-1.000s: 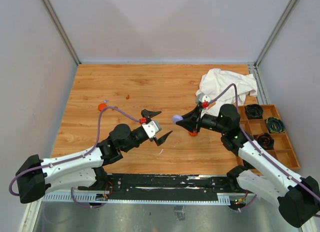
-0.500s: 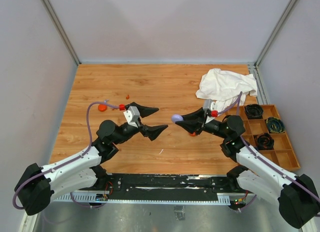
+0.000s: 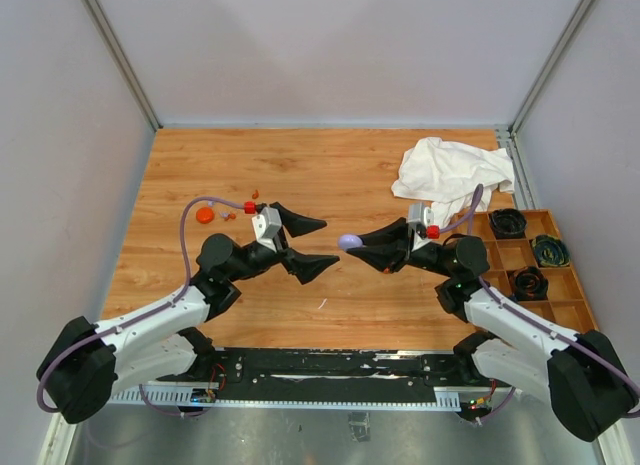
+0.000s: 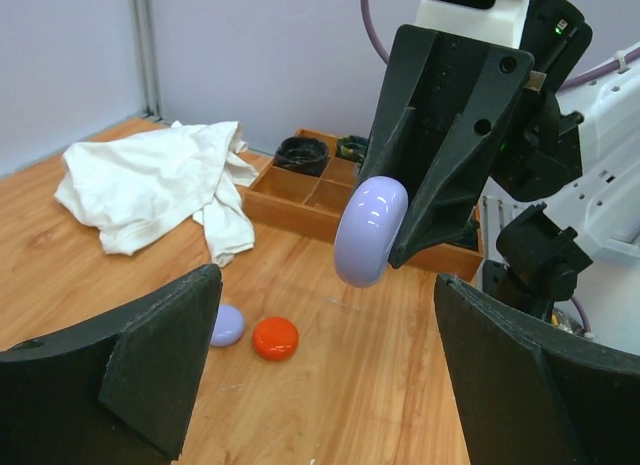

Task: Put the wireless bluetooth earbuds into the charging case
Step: Open the charging case.

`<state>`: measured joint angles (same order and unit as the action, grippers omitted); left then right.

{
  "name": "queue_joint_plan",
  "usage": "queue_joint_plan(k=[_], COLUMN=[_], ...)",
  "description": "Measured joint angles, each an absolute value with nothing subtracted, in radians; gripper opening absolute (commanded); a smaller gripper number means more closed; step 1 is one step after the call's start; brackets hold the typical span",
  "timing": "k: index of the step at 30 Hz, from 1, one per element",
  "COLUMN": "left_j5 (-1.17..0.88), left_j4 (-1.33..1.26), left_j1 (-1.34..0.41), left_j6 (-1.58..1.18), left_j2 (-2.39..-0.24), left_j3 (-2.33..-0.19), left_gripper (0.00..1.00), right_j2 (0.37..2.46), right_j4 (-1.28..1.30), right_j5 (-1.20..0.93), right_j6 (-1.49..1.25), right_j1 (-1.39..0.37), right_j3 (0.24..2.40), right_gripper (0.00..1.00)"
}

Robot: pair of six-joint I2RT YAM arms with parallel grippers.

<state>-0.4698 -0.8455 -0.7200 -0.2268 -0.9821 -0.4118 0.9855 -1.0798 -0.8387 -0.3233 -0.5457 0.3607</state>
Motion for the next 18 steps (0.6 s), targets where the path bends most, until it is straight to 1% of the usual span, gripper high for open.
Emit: queue_joint_plan(k=[9,18], left_j5=[-0.495,-0.461], left_j4=[-0.880,-0.881], left_j1=[-0.719,-0.719], left_j6=[-0.269,-0.275], left_j2=[-1.057,-1.068], left_j3=[-0.443,-0.459], left_gripper=[0.93,0.93], right_j2=[1.038,1.045], right_j4=[-1.179,-1.218], right_j5=[-0.881,-0.910], right_j6=[-0.369,-0.390], right_j1=[-0.546,-0.546], right_j3=[0.353,0.348], right_gripper=[0.08,0.08])
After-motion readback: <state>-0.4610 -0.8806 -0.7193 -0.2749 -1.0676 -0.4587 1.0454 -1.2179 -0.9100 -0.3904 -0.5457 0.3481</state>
